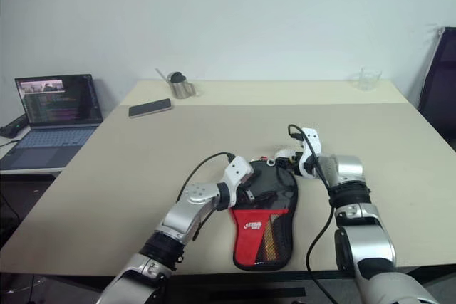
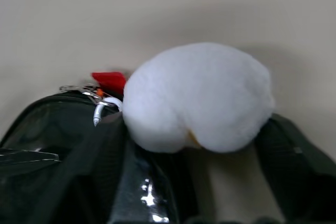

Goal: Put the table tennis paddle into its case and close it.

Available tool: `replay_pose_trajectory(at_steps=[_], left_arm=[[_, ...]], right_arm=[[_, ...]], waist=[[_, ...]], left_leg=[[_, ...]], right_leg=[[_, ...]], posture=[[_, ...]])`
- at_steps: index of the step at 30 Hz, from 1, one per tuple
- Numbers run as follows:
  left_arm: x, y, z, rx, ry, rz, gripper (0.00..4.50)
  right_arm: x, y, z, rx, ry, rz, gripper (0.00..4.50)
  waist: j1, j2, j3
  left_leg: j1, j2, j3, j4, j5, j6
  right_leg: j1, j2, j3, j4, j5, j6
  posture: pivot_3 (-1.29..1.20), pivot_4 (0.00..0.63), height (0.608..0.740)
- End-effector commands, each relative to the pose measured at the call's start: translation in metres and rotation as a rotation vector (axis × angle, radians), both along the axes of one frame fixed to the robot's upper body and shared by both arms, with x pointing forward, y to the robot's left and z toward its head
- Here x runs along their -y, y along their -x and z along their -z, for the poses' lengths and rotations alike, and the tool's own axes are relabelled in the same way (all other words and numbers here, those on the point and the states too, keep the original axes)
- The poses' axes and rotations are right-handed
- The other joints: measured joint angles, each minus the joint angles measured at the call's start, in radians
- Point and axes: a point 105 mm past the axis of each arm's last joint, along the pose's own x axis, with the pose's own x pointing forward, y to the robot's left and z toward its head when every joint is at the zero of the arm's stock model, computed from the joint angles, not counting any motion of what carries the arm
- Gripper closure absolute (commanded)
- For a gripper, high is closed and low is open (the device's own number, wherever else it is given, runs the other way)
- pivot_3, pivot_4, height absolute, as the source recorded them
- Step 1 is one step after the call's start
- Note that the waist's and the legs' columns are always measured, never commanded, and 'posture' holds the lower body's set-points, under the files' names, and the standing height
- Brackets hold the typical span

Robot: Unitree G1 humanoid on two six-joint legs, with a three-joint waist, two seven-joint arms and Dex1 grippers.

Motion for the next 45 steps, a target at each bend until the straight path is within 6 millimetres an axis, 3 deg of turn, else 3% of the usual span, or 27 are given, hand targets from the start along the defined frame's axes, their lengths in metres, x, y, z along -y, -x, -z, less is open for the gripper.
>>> replay_pose_trajectory(at_steps=[1, 6, 9, 11, 25, 36, 45], left_arm=[[0.0, 0.006, 0.025, -0.073, -0.041, -0.004, 0.0], [0.002, 0.008, 0.026, -0.074, -0.042, 0.003, 0.0], [0.002, 0.008, 0.026, -0.074, -0.043, 0.006, 0.0], [0.002, 0.009, 0.026, -0.075, -0.042, 0.006, 0.0], [0.009, 0.012, 0.03, -0.09, -0.034, 0.018, 0.0], [0.017, 0.006, 0.021, -0.043, -0.043, 0.044, 0.0], [0.017, 0.001, 0.023, -0.041, -0.064, 0.053, 0.0]], right_arm=[[-0.002, -0.004, -0.019, 0.069, -0.031, 0.009, 2.07], [-0.003, -0.004, -0.016, 0.071, -0.02, 0.013, 3.67], [-0.002, -0.005, -0.019, 0.085, -0.022, 0.023, 4.3], [0.001, -0.005, -0.021, 0.097, -0.018, 0.027, 4.49], [0.043, -0.006, -0.037, 0.16, 0.068, 0.106, 4.5], [0.09, 0.05, -0.034, 0.138, 0.221, 0.02, 4.5], [0.099, 0.102, -0.039, 0.166, 0.319, -0.21, 4.5]], waist=[[0.0, 0.0, 0.0], [0.002, 0.0, 0.0], [0.002, 0.0, 0.0], [0.003, 0.0, 0.0], [0.009, 0.0, 0.0], [0.03, 0.0, -0.001], [0.032, -0.001, 0.0]], left_leg=[[0.0, 0.0, 0.0, 0.0, 0.0, 0.0], [0.0, 0.0, 0.0, 0.0, 0.0, 0.0], [0.0, 0.0, 0.0, 0.0, 0.0, 0.0], [0.0, 0.0, 0.0, 0.0, 0.0, 0.0], [0.0, -0.001, 0.0, 0.001, 0.0, 0.0], [0.001, -0.001, -0.002, 0.001, -0.001, 0.003], [0.014, -0.002, -0.003, 0.001, -0.004, 0.007]], right_leg=[[0.0, 0.0, 0.0, 0.0, 0.0, 0.0], [0.0, 0.0, 0.0, 0.0, 0.0, 0.0], [0.0, 0.0, 0.0, 0.0, 0.0, 0.0], [0.0, 0.0, 0.0, 0.0, 0.0, 0.0], [0.001, 0.0, -0.001, -0.001, 0.0, 0.0], [0.005, 0.0, -0.002, -0.002, 0.0, 0.0], [0.02, 0.003, -0.004, -0.005, -0.002, 0.004]], posture=[[0.0, 0.15, 0.74], [0.0, 0.15, 0.74], [0.0, 0.15, 0.74], [0.0, 0.15, 0.74], [0.0, 0.15, 0.74], [0.0, 0.15, 0.74], [0.0, 0.15, 0.74]])
